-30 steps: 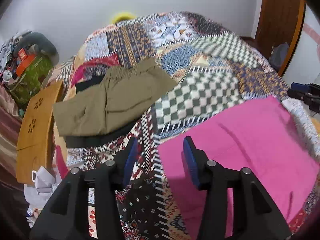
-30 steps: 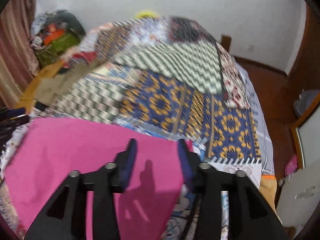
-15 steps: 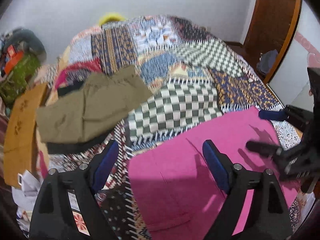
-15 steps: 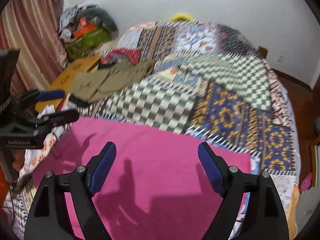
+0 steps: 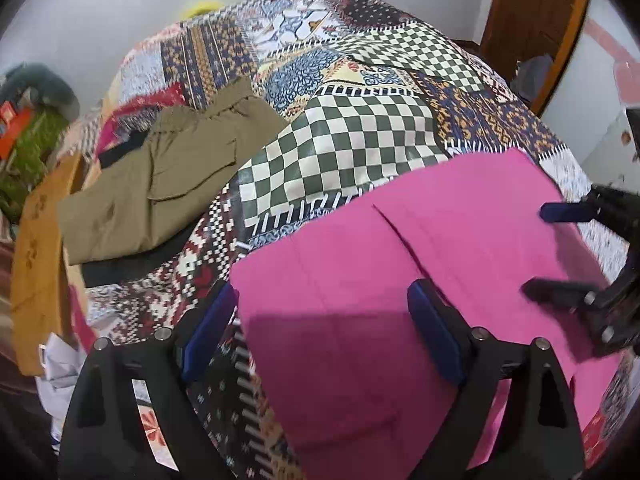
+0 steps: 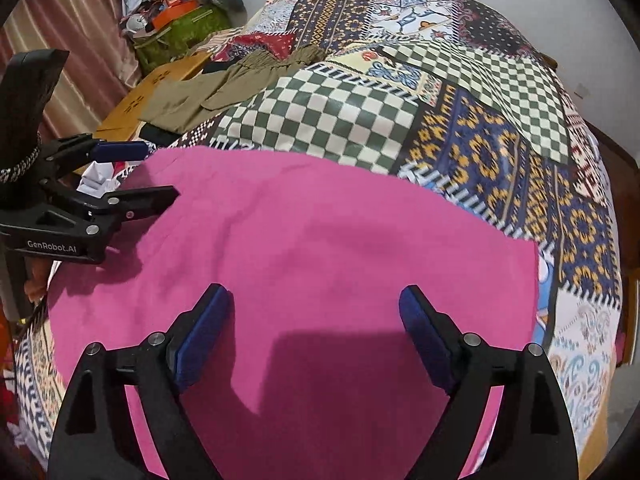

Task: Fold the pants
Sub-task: 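Open the right gripper and press the folded trousers flat with both tools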

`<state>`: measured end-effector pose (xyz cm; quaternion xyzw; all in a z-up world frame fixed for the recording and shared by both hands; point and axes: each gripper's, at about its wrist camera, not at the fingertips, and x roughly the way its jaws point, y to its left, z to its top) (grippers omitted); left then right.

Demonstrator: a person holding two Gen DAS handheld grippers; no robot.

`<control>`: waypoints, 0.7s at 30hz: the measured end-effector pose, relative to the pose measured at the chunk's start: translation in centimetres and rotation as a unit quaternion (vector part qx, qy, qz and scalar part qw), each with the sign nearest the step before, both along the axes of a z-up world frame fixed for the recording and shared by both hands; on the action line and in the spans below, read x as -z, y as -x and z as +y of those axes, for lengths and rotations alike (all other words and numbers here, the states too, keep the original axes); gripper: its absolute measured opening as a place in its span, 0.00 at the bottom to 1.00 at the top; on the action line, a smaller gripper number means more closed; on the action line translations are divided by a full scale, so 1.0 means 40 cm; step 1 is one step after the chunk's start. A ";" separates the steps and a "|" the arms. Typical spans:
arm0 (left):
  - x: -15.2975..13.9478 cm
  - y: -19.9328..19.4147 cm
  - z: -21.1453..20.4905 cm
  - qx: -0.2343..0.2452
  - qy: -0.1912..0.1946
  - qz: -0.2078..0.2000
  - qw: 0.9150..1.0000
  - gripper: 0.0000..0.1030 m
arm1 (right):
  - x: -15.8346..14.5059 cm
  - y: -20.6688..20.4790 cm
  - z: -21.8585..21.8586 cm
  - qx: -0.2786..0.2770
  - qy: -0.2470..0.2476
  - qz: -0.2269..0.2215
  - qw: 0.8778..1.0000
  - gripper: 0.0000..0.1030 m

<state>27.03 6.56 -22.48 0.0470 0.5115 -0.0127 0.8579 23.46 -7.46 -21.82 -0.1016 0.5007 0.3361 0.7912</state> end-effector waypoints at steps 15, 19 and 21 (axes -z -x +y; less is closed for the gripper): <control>-0.029 0.144 -0.003 -0.023 -0.018 -0.031 0.999 0.88 | -0.007 0.128 -0.142 0.050 0.011 -0.007 0.999 0.86; -0.035 0.185 0.006 -0.027 -0.031 -0.041 0.998 0.90 | -0.008 0.149 -0.183 0.074 0.002 -0.003 0.997 0.86; -0.036 0.205 0.014 -0.030 -0.028 -0.041 0.998 0.90 | -0.009 0.164 -0.199 0.081 0.004 -0.006 0.997 0.86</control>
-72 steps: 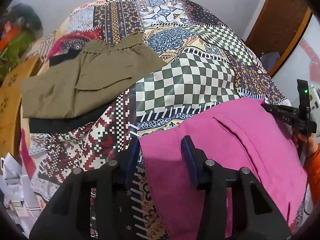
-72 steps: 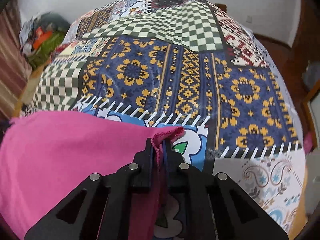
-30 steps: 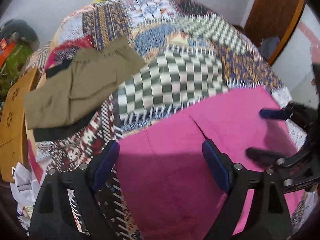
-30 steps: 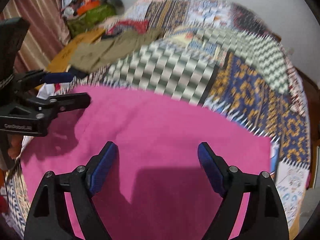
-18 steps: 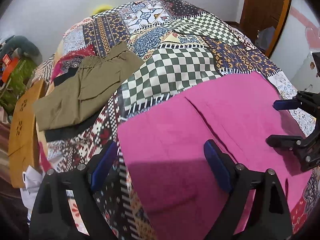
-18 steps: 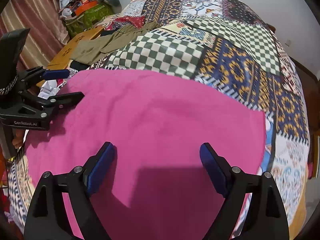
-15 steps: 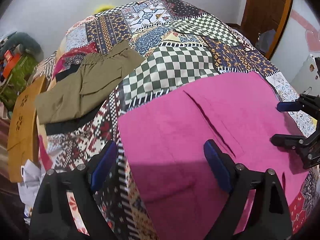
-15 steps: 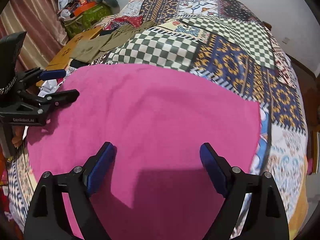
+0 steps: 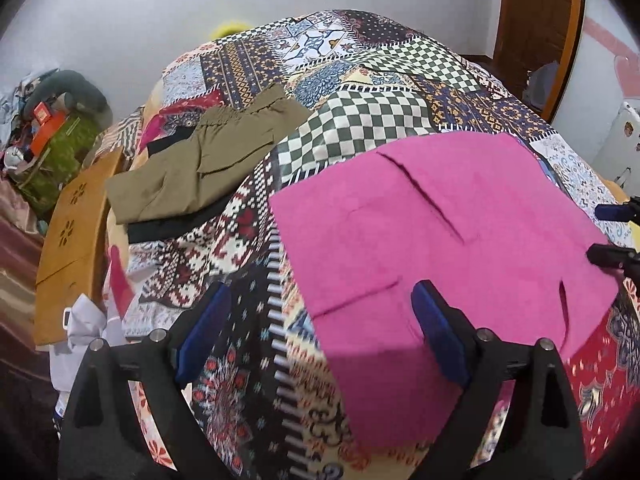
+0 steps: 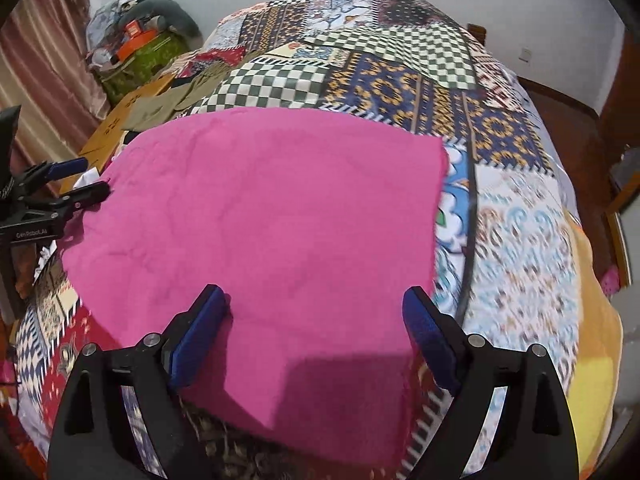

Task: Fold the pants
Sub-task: 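Open the right gripper and press the folded trousers flat with both tools, then move the left gripper to the pink trousers' end and grasp its edge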

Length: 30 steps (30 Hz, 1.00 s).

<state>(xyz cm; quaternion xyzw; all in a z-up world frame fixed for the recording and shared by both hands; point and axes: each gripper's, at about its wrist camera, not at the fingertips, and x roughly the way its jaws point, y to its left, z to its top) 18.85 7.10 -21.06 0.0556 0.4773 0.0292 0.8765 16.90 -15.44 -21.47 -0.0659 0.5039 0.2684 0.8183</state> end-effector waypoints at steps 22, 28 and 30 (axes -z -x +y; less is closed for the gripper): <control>-0.107 0.117 0.066 -0.074 0.082 -0.025 0.994 0.91 | -0.141 0.087 0.017 0.022 -0.036 -0.086 0.995 0.86; -0.097 0.140 0.028 -0.060 0.127 -0.012 0.990 0.91 | -0.141 0.097 0.116 -0.025 -0.043 -0.091 0.995 0.86; -0.079 0.146 0.026 -0.062 0.156 0.002 0.986 0.91 | -0.119 0.097 0.144 -0.037 -0.037 -0.083 0.995 0.86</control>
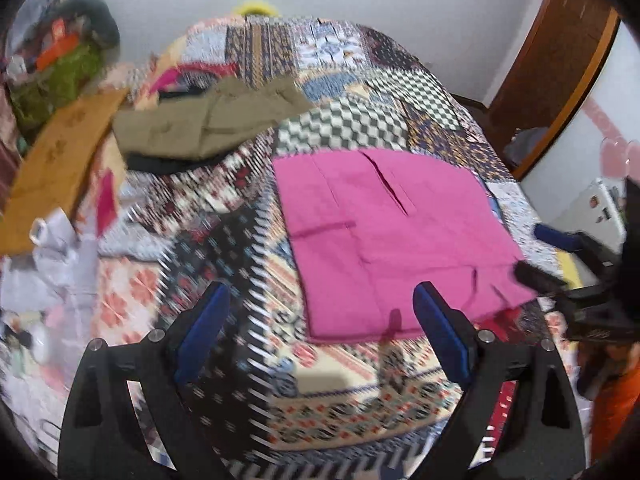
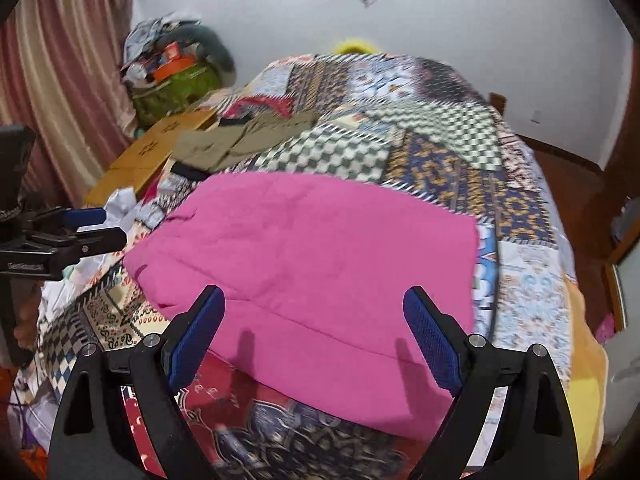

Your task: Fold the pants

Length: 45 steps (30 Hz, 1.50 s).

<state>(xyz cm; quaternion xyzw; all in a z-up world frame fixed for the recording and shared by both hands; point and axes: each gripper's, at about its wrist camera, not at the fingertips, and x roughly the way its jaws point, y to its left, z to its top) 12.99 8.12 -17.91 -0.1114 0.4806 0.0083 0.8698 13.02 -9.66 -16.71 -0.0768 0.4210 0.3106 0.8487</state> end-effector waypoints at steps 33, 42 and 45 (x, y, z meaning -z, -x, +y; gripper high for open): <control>0.075 -0.082 0.030 -0.049 0.171 0.033 0.983 0.31 | 0.103 -0.001 0.032 -0.036 0.012 0.062 0.997 0.89; -0.018 -0.007 0.018 -0.062 -0.004 -0.032 0.998 0.25 | 0.083 -0.004 -0.014 -0.010 -0.008 0.069 0.998 0.86; -0.053 0.024 0.037 -0.077 -0.066 -0.053 0.993 0.24 | 0.085 -0.005 -0.047 0.010 -0.009 0.070 0.997 0.86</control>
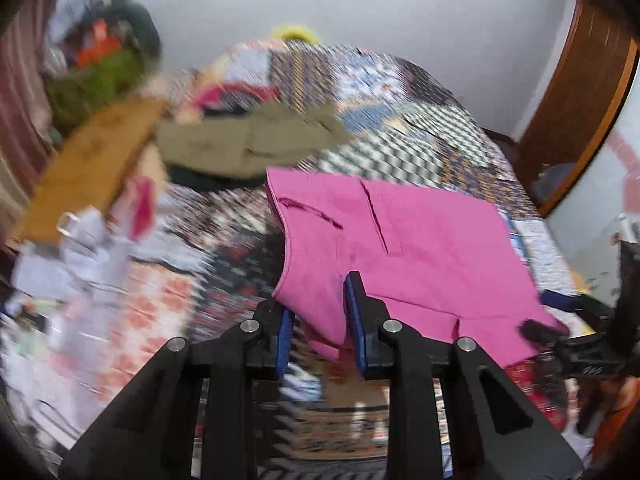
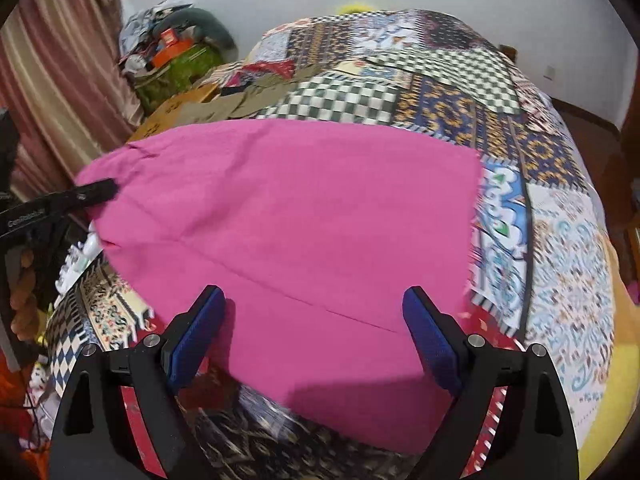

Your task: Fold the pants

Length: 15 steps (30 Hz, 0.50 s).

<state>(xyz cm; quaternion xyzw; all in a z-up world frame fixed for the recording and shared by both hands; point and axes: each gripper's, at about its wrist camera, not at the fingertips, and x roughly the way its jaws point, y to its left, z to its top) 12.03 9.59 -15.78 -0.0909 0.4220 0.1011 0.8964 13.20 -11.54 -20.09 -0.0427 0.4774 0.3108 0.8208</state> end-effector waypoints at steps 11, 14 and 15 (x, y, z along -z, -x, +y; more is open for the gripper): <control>-0.123 0.009 -0.054 0.021 -0.067 -0.071 0.995 0.16 | 0.018 0.019 -0.034 0.016 -0.001 0.011 1.000 0.86; -0.154 -0.023 -0.087 0.055 -0.025 -0.086 0.994 0.05 | 0.019 0.019 -0.035 0.015 -0.003 0.009 1.000 0.86; -0.164 -0.036 -0.099 0.068 -0.005 -0.087 0.994 0.03 | 0.019 0.019 -0.036 0.015 -0.004 0.009 1.000 0.86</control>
